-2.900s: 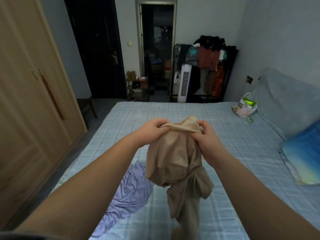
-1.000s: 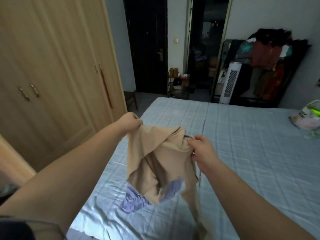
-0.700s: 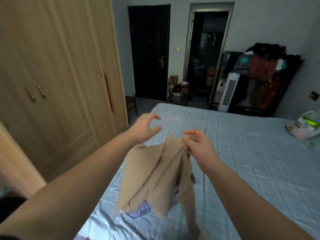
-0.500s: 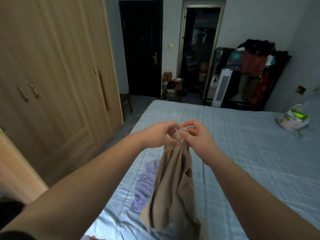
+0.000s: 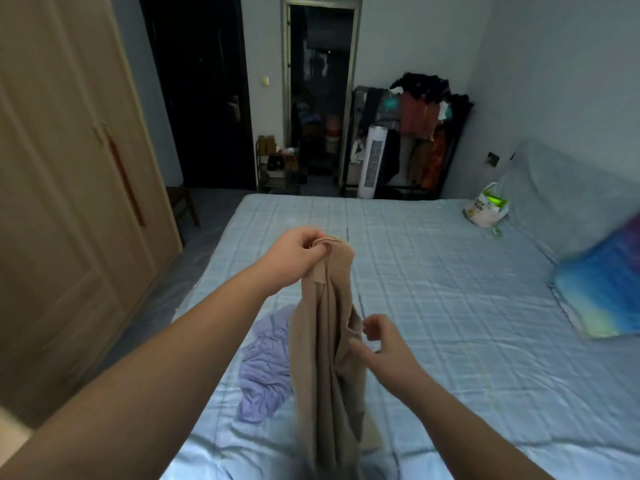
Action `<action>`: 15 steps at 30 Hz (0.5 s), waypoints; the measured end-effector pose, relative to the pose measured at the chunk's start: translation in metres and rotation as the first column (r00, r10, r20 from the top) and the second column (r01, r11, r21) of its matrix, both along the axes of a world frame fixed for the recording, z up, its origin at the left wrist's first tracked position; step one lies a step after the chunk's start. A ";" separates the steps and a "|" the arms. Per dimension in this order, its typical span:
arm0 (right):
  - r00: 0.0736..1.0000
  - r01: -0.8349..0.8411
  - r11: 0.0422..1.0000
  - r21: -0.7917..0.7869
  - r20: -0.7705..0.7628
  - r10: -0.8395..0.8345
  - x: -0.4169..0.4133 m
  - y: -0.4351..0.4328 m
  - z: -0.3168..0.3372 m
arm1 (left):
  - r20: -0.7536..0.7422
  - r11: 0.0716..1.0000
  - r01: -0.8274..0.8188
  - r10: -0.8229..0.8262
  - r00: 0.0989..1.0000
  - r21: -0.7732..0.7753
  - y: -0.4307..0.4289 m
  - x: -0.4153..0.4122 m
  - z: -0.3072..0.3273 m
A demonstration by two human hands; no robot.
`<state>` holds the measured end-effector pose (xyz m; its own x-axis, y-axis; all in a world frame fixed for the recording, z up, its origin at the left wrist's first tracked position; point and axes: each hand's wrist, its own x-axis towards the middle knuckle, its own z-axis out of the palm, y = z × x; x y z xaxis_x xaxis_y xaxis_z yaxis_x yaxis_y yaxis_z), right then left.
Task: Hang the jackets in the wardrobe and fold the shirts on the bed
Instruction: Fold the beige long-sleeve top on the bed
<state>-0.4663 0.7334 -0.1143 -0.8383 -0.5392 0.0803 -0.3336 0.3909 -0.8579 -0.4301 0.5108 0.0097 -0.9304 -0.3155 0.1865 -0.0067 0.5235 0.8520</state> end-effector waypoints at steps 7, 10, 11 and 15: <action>0.983 0.141 0.989 0.039 0.116 -0.145 0.008 -0.043 -0.009 | -0.047 1.000 0.016 -0.016 0.999 0.002 -0.002 0.027 0.017; 0.968 0.234 0.958 -0.166 0.134 -0.213 0.002 -0.035 0.005 | -0.060 0.999 -0.031 0.031 0.998 0.009 -0.021 0.041 0.024; 0.962 0.268 0.934 -0.235 0.117 -0.246 -0.003 -0.031 0.012 | -0.059 0.999 -0.053 0.053 0.997 -0.005 -0.028 0.046 0.025; 0.941 0.308 0.890 -0.336 -0.029 -0.337 -0.022 -0.018 0.040 | -0.053 0.995 -0.096 0.095 0.994 -0.021 -0.049 0.057 0.027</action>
